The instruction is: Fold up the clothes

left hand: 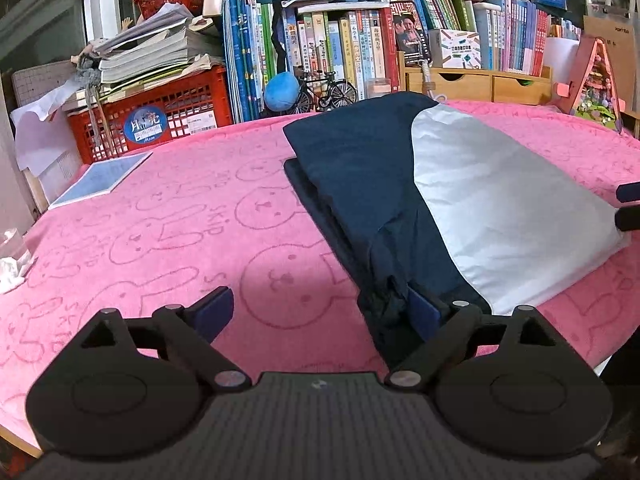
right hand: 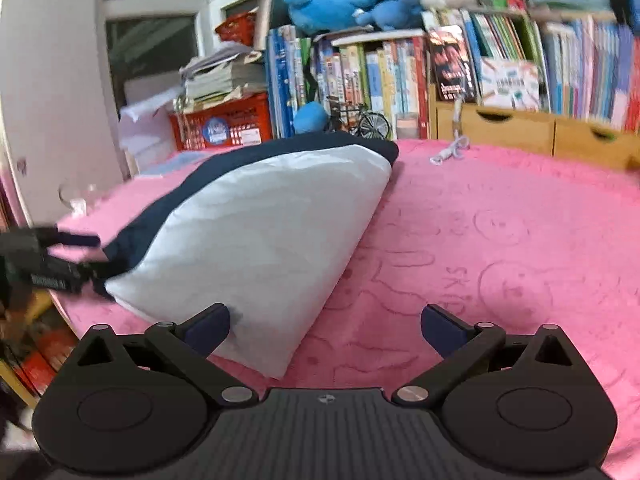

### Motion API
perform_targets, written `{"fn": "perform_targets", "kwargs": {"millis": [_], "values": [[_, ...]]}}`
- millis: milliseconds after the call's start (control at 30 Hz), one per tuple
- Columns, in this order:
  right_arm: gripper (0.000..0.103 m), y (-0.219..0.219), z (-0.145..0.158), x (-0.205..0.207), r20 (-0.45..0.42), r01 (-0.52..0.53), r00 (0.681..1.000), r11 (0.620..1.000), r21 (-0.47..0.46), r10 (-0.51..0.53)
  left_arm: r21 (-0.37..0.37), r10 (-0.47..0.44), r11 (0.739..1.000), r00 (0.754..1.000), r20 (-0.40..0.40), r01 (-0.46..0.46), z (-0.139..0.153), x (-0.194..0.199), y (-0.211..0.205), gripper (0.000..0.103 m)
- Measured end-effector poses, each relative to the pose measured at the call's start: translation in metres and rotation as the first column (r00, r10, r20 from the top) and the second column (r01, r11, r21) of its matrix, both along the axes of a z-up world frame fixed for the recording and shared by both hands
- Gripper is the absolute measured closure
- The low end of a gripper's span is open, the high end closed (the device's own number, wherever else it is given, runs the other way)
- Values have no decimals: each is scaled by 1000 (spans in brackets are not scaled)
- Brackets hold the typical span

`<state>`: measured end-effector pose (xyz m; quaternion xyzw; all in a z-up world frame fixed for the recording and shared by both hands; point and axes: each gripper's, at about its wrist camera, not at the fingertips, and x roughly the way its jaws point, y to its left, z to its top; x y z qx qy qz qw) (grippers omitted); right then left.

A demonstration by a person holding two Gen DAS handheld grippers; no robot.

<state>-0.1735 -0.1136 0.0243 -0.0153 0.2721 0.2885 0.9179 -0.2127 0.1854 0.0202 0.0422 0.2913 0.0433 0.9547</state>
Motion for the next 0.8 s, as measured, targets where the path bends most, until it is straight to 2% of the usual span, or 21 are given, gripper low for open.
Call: {"fn": "perform_targets", "kwargs": {"millis": [133,300,533,700,800], "values": [[0,-8,3,4,-25,5,1000,1000,15,-4,-18,-4,1000,1000,-4,4,-1,-1,3,8],[0,-6,3,6,-14,-2,1000,1000,-28,2,-27,-16,1000,1000,-8,15,-1,-4,6,8],[0,-9,1,7,-26,-7,1000,999,-37,6,-40,-21,999,1000,-12,20,-1,-10,9,6],[0,-17,4,4,-31,9,999,998,-61,-10,1,-48,999,999,-26,48,5,-13,9,7],[0,-29,6,7,-50,59,997,997,-54,-62,17,-54,998,998,-31,55,8,-19,9,7]]}}
